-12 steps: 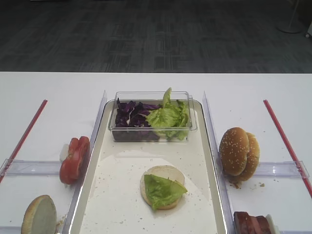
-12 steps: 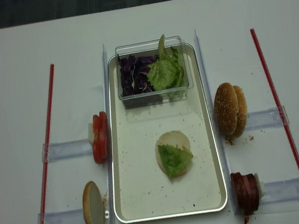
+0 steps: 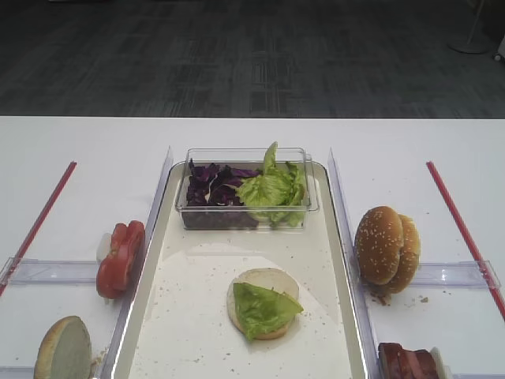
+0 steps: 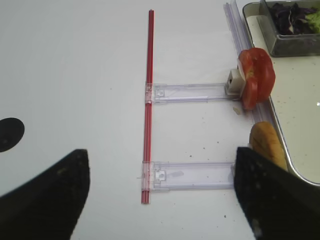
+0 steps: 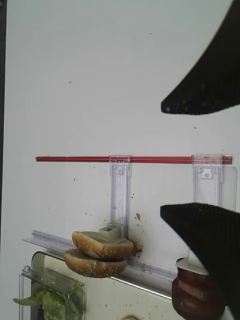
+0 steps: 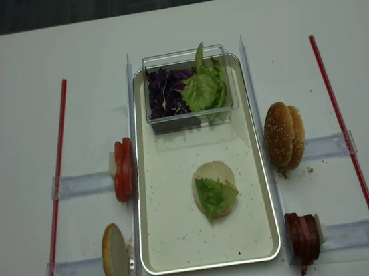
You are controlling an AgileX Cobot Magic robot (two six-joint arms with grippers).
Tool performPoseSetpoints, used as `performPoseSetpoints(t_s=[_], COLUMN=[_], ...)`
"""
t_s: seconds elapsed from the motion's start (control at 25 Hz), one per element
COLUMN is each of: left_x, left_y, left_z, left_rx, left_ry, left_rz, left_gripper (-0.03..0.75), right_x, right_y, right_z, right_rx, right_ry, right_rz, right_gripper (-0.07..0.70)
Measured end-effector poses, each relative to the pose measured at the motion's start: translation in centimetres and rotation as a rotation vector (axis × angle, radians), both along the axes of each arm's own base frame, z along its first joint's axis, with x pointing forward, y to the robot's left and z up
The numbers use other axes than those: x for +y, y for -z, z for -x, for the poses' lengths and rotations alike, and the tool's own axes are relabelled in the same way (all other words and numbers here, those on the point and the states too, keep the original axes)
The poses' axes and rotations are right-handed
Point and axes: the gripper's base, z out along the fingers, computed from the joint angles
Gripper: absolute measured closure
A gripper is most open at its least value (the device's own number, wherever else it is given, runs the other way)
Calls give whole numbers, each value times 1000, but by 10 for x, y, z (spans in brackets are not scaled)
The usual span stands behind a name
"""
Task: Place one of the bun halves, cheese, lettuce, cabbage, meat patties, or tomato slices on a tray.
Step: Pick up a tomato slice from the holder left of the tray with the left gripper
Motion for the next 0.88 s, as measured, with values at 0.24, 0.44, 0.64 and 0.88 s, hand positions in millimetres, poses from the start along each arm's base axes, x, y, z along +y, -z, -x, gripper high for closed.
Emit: performPoseSetpoints(t_s=[0.24, 0.44, 0.64, 0.88], left_x=[0, 1, 1, 2], left_y=[0, 1, 9, 24], left_z=[-5, -32, -63, -95], left_rx=[37, 243, 471, 713], left_ry=[0, -1, -1, 1], left_rz=[1, 6, 11, 15], left_gripper=[170, 170, 170, 170], right_x=[0, 0, 0, 0], right_y=[0, 0, 0, 0], right_z=[0, 0, 0, 0], right_rx=[0, 0, 0, 0], right_ry=[0, 0, 0, 0], right_rz=[0, 0, 0, 0], right_gripper=[204, 204, 204, 206])
